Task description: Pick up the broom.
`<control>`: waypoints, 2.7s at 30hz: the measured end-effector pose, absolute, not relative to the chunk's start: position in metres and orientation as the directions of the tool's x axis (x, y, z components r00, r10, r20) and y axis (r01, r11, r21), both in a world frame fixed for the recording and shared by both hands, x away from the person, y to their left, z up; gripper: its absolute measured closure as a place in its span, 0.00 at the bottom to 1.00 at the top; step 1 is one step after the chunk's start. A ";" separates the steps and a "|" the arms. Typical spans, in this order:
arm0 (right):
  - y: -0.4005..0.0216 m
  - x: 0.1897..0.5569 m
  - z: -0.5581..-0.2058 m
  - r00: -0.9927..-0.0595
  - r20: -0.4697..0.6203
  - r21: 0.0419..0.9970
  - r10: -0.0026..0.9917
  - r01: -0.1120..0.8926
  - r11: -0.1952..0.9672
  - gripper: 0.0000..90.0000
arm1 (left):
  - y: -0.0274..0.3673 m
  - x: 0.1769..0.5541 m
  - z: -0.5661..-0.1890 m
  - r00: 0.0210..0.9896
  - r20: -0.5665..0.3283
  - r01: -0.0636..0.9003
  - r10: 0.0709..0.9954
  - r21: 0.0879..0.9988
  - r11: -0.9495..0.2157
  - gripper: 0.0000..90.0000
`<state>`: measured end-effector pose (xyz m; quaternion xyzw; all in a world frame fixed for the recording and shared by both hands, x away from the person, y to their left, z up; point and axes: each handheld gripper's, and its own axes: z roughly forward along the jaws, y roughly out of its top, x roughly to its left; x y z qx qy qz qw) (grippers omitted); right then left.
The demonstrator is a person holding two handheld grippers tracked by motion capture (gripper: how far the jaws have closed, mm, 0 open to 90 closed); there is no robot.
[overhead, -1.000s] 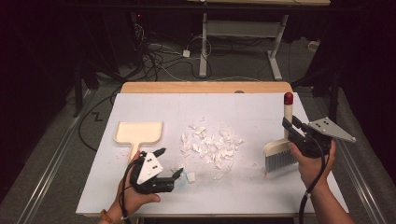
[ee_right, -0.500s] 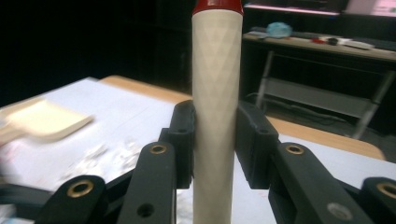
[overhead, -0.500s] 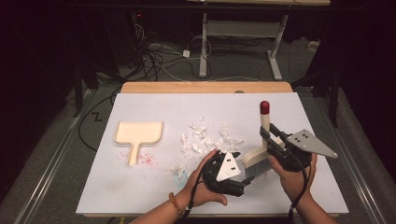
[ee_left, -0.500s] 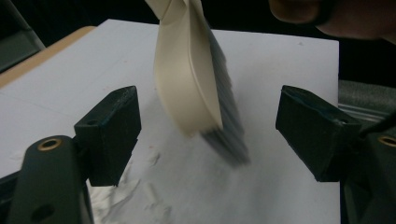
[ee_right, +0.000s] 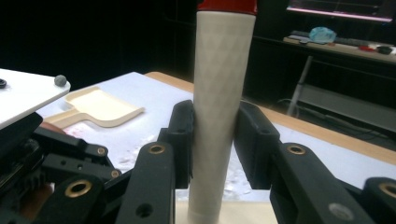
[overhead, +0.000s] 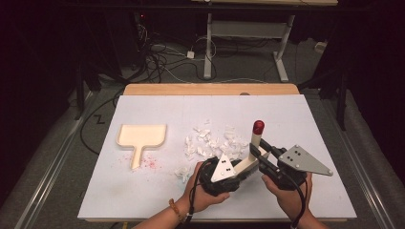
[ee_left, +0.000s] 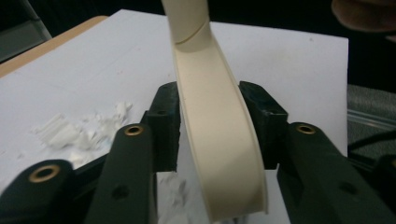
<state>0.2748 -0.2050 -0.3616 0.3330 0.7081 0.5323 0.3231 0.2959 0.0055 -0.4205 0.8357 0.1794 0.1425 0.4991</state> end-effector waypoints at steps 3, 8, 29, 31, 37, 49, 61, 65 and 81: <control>-0.202 0.272 -0.359 -0.600 -0.105 0.967 0.793 0.123 0.222 0.76 | 0.020 0.298 -0.416 0.909 0.038 0.166 0.416 0.881 -0.444 0.70; -0.200 0.269 -0.356 -0.650 -0.109 0.969 0.752 0.099 0.226 0.73 | 0.041 0.299 -0.407 0.919 0.031 0.167 0.394 0.873 -0.459 0.72; -0.192 0.310 -0.411 -0.973 -0.121 0.821 0.195 0.013 0.571 0.45 | 0.083 0.286 -0.400 0.981 0.031 0.077 0.189 0.841 -0.535 0.72; -0.189 0.310 -0.416 -0.985 -0.098 0.813 0.140 0.002 0.582 0.50 | 0.082 0.286 -0.401 0.986 0.018 0.074 0.169 0.846 -0.528 0.72; -0.185 0.309 -0.422 -0.995 -0.083 0.814 0.059 -0.033 0.581 0.71 | 0.084 0.286 -0.402 0.990 0.022 0.052 0.139 0.861 -0.507 0.70; -0.201 0.313 -0.405 -0.963 -0.134 0.826 0.235 0.022 0.564 0.76 | 0.108 0.278 -0.405 0.820 0.243 0.078 0.518 0.850 -0.522 0.18; -0.221 0.334 -0.388 -0.887 -0.163 0.847 0.431 0.099 0.523 0.76 | 0.186 0.263 -0.448 0.632 0.267 0.261 0.728 0.811 -0.524 0.17; -0.224 0.339 -0.383 -0.861 -0.177 0.846 0.477 0.115 0.520 0.76 | 0.197 0.256 -0.456 0.619 0.257 0.282 0.742 0.809 -0.515 0.17; -0.240 0.371 -0.382 -0.758 -0.204 0.827 0.620 0.206 0.524 0.76 | 0.205 0.246 -0.463 0.600 0.241 0.336 0.763 0.789 -0.514 0.17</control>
